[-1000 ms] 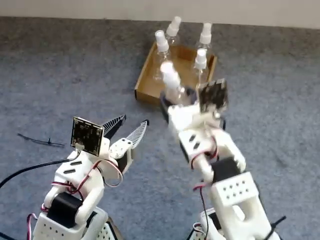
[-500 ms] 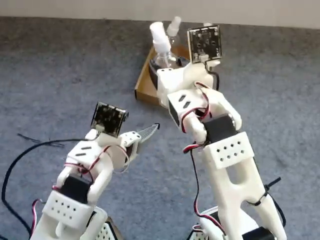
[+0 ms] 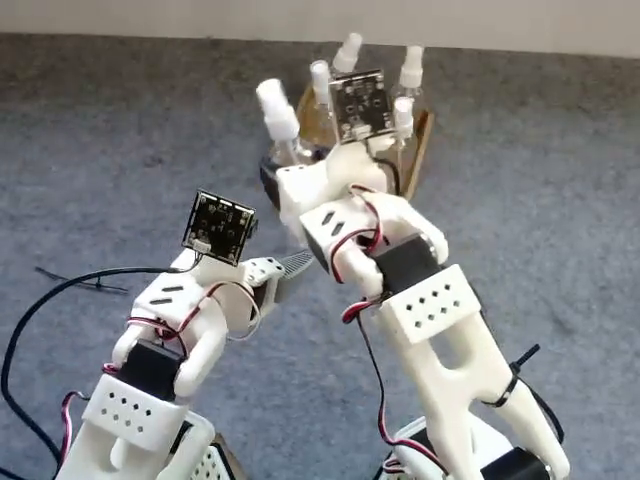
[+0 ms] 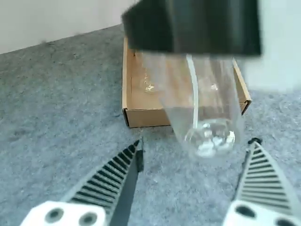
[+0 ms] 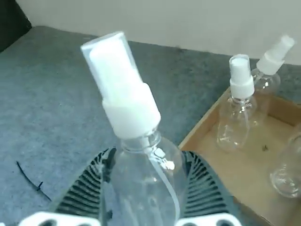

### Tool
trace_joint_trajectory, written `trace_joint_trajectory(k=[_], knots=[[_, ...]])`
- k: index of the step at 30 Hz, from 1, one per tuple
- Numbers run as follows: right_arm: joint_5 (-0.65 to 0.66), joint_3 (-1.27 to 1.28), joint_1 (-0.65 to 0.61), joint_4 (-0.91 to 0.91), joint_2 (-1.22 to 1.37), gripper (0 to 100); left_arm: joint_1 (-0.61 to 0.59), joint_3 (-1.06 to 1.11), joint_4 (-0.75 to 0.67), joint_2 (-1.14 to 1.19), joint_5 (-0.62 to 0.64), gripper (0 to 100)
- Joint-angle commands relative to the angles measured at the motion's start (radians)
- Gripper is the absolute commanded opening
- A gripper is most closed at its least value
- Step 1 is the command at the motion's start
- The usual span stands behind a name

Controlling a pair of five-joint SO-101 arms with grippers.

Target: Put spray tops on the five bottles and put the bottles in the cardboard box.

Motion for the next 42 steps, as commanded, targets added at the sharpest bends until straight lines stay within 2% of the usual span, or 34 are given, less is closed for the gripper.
trace_joint_trajectory(k=[1, 8, 21, 27, 34, 42], knots=[[-0.011, -0.015, -0.012, 0.048, -0.013, 0.4, -0.045, -0.033, -0.005, -0.016, -0.011, 31], [-0.011, -0.019, -0.015, 0.16, -0.013, 0.4, -0.07, 0.015, -0.097, -0.016, -0.049, 30], [-0.008, -0.252, -0.015, 0.387, -0.013, 0.4, -0.07, 0.018, -0.097, -0.015, -0.051, 30], [-0.005, -0.196, 0.024, 0.262, -0.002, 0.4, -0.068, 0.018, -0.091, -0.018, -0.051, 30], [-0.005, -0.074, 0.166, -0.113, 0.01, 0.4, -0.076, 0.018, -0.091, -0.018, -0.049, 30], [-0.011, -0.033, 0.254, -0.298, 0.254, 0.4, -0.076, 0.031, -0.095, -0.018, -0.052, 30]])
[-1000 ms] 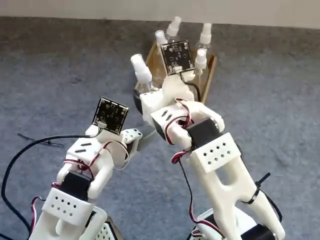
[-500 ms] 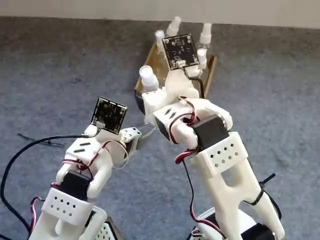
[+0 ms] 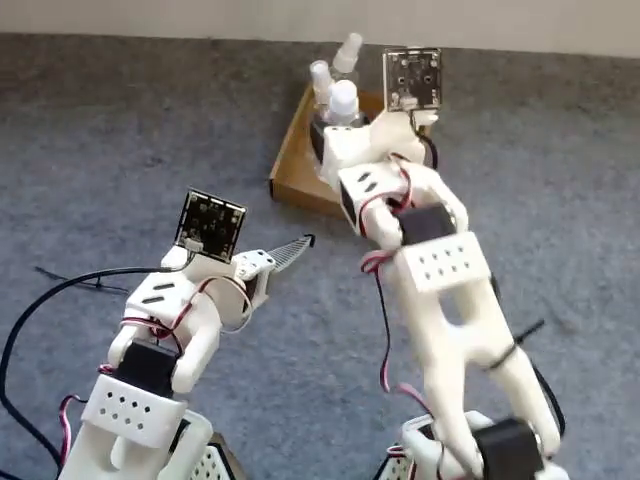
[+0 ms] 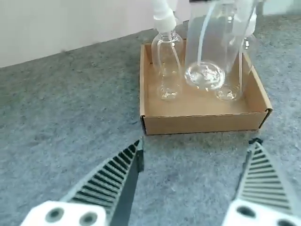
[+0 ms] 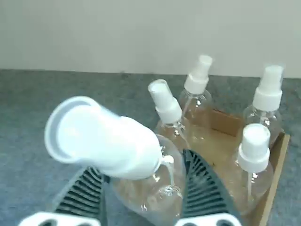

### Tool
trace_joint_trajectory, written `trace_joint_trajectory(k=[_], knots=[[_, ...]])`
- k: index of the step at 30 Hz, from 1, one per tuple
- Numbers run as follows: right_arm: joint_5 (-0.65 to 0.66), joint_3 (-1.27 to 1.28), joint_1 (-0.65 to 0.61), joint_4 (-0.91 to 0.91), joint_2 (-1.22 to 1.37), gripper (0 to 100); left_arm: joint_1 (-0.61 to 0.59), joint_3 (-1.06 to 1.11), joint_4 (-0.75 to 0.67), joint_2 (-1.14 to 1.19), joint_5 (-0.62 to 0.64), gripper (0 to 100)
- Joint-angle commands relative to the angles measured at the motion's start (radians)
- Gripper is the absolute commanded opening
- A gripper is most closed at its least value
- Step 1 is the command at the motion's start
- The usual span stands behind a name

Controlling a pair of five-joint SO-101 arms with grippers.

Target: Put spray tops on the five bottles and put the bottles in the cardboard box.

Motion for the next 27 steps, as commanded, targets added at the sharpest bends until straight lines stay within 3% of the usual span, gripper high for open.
trace_joint_trajectory(k=[1, 9, 27], knots=[[-0.009, -0.022, 0.038, -0.093, 0.087, 0.4, -0.005, 0.015, -0.032, -0.018, -0.006, 30], [-0.011, -0.027, 0.038, -0.208, 0.197, 0.4, -0.005, 0.015, -0.032, -0.016, -0.006, 30], [-0.009, -0.028, 0.038, -0.219, 0.323, 0.4, -0.005, 0.015, -0.032, -0.024, -0.006, 30]])
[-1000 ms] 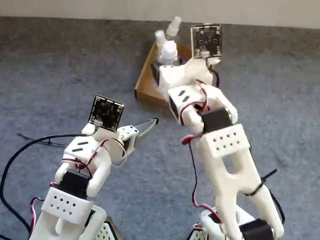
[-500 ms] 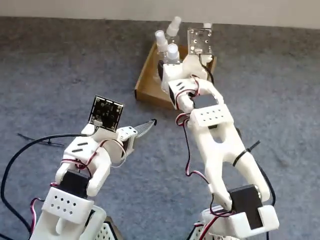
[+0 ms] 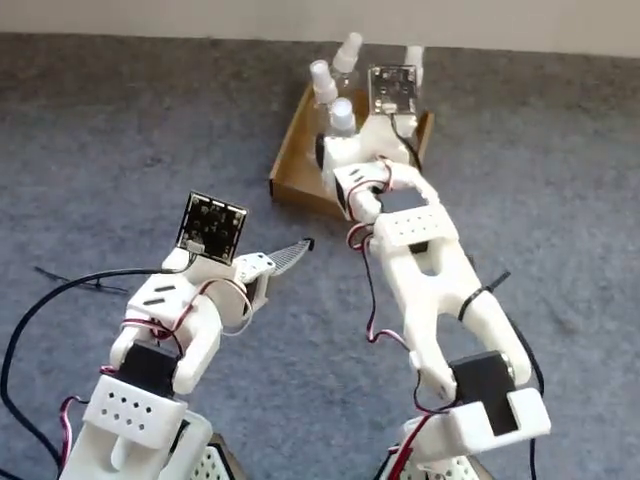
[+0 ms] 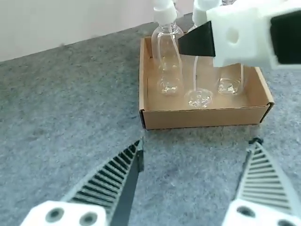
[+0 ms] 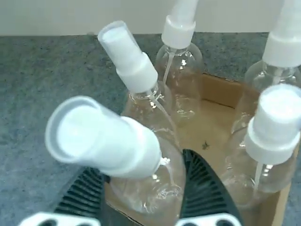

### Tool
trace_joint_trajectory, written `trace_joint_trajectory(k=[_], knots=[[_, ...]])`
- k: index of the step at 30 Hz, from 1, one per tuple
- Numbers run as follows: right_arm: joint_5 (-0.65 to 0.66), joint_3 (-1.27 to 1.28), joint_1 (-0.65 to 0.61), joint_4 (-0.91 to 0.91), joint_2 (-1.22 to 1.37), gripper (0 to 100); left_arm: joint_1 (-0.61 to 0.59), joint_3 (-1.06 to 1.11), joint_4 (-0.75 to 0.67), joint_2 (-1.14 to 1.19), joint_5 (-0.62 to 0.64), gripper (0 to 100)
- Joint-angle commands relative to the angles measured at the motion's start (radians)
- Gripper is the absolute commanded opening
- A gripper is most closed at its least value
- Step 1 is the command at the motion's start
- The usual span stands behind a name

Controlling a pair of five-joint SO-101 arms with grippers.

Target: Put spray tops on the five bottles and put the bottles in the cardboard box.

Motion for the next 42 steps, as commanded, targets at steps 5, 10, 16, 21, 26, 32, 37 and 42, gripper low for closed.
trace_joint_trajectory(k=[5, 10, 16, 21, 26, 32, 37, 42], knots=[[-0.009, -0.028, 0.012, -0.027, 0.021, 0.4, -0.01, -0.008, -0.032, -0.016, -0.006, 30], [-0.006, -0.028, 0.01, -0.027, 0.022, 0.6, -0.01, -0.008, -0.032, -0.016, -0.006, 30], [-0.005, -0.027, 0.005, -0.022, 0.022, 7.7, -0.01, -0.008, -0.032, -0.016, -0.006, 30], [-0.005, -0.027, 0.004, -0.021, 0.016, 20.5, -0.01, -0.008, -0.032, -0.015, -0.006, 30], [-0.005, -0.027, -0.012, -0.021, 0.015, 22.4, -0.01, -0.008, -0.032, -0.012, -0.006, 30], [-0.005, -0.079, -0.012, 0.022, 0.015, 22.4, -0.01, -0.008, -0.032, -0.01, -0.006, 30], [-0.005, -0.173, -0.012, 0.114, 0.016, 22.4, -0.01, -0.01, -0.032, -0.01, -0.006, 30], [-0.005, -0.269, -0.012, 0.174, 0.016, 22.4, -0.01, -0.01, -0.032, -0.01, -0.006, 30]])
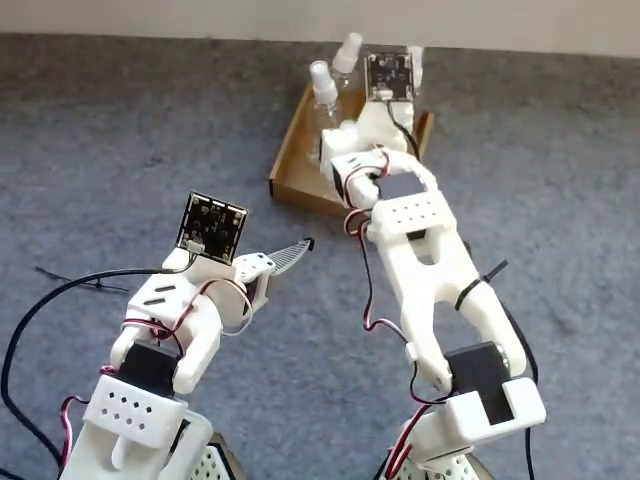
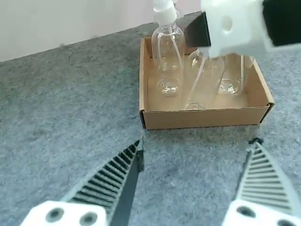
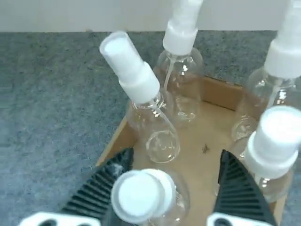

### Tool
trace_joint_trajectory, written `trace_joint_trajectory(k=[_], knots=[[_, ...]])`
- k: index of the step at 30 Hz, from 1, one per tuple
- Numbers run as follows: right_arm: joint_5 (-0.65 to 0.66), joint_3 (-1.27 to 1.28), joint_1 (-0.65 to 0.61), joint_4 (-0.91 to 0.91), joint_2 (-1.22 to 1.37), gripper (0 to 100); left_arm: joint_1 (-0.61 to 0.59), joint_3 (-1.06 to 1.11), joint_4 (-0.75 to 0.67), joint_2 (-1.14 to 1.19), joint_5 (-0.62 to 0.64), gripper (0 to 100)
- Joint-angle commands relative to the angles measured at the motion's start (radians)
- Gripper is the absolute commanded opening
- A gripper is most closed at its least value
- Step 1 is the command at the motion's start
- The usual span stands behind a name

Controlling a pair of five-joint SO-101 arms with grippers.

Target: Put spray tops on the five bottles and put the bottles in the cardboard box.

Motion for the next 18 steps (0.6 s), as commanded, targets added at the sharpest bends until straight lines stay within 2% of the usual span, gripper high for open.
trace_joint_trajectory(k=[1, 9, 18], knots=[[-0.005, -0.13, -0.01, 0.051, -0.016, 22.4, -0.01, -0.01, -0.032, -0.01, -0.006, 30], [-0.005, -0.308, -0.01, 0.203, -0.016, 22.4, -0.01, -0.01, -0.032, -0.01, -0.006, 30], [-0.003, -0.567, -0.012, 0.538, -0.018, 22.0, -0.01, -0.007, -0.032, -0.008, -0.006, 30]])
